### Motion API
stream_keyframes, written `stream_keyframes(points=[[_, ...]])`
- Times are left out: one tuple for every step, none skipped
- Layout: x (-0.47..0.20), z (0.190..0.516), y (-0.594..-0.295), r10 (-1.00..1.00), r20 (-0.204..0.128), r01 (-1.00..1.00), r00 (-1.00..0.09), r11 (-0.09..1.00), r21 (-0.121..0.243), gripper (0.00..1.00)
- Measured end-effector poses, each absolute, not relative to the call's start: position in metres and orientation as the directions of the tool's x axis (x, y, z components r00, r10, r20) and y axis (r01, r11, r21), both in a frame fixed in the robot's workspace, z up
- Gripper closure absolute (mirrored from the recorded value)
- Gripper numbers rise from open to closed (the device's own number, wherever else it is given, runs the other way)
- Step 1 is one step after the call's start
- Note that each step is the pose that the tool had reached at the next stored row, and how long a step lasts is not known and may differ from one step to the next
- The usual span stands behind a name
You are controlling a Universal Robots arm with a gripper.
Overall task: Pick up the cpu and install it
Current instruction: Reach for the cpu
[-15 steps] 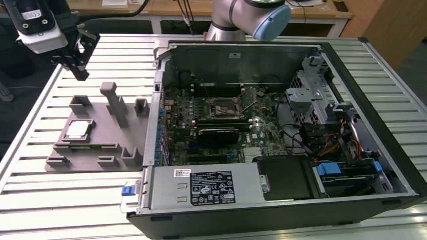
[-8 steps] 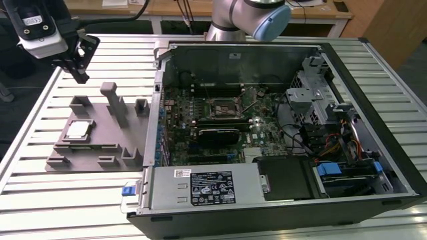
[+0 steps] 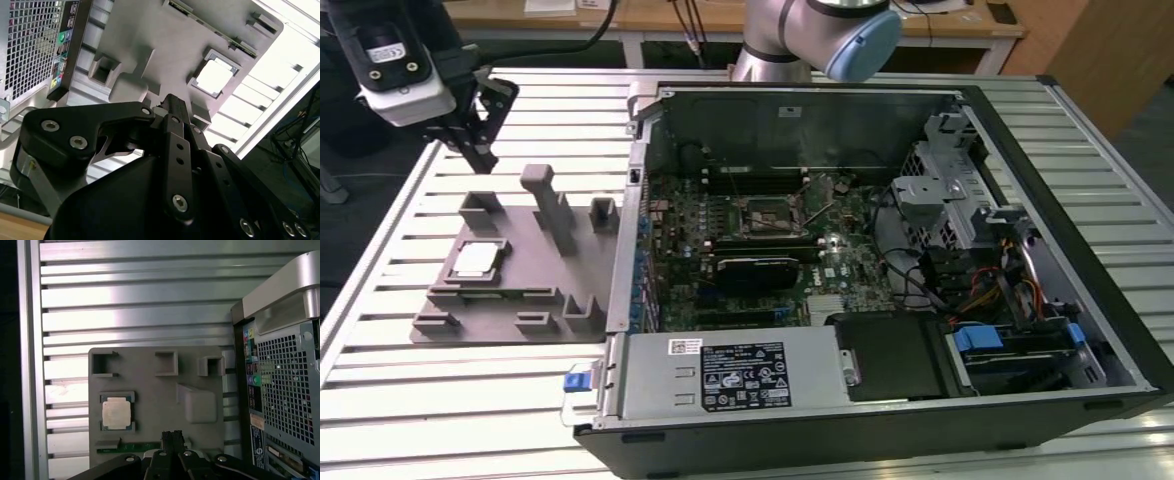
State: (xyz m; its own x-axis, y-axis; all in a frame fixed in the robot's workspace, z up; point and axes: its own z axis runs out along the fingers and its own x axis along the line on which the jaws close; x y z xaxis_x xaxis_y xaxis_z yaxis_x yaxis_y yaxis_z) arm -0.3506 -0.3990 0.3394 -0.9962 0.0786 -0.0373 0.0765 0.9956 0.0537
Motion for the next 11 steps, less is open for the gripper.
stream_keyframes(points=[[-0.351, 0.338, -0.399, 0.079, -0.037, 0.077, -0.996, 0.996, 0.054, 0.89], [-0.352, 0.337, -0.399, 0.079, -0.037, 0.077, -0.996, 0.996, 0.054, 0.89], [-0.352, 0.336, -0.399, 0.079, -0.037, 0.077, -0.996, 0.996, 0.054, 0.89], [-0.352, 0.336, -0.399, 0.079, -0.037, 0.076, -0.996, 0.996, 0.054, 0.89], [-0.353, 0.335, -0.399, 0.079, -0.037, 0.077, -0.996, 0.996, 0.054, 0.89], [-0.353, 0.333, -0.399, 0.079, -0.037, 0.077, -0.996, 0.996, 0.054, 0.89], [-0.354, 0.332, -0.399, 0.079, -0.037, 0.077, -0.996, 0.996, 0.054, 0.89], [-0.354, 0.331, -0.399, 0.079, -0.037, 0.077, -0.996, 0.996, 0.054, 0.89], [-0.355, 0.330, -0.399, 0.079, -0.037, 0.077, -0.996, 0.996, 0.054, 0.89], [-0.355, 0.329, -0.399, 0.079, -0.037, 0.077, -0.996, 0.996, 0.054, 0.89], [-0.356, 0.328, -0.399, 0.079, -0.037, 0.077, -0.996, 0.996, 0.054, 0.89]])
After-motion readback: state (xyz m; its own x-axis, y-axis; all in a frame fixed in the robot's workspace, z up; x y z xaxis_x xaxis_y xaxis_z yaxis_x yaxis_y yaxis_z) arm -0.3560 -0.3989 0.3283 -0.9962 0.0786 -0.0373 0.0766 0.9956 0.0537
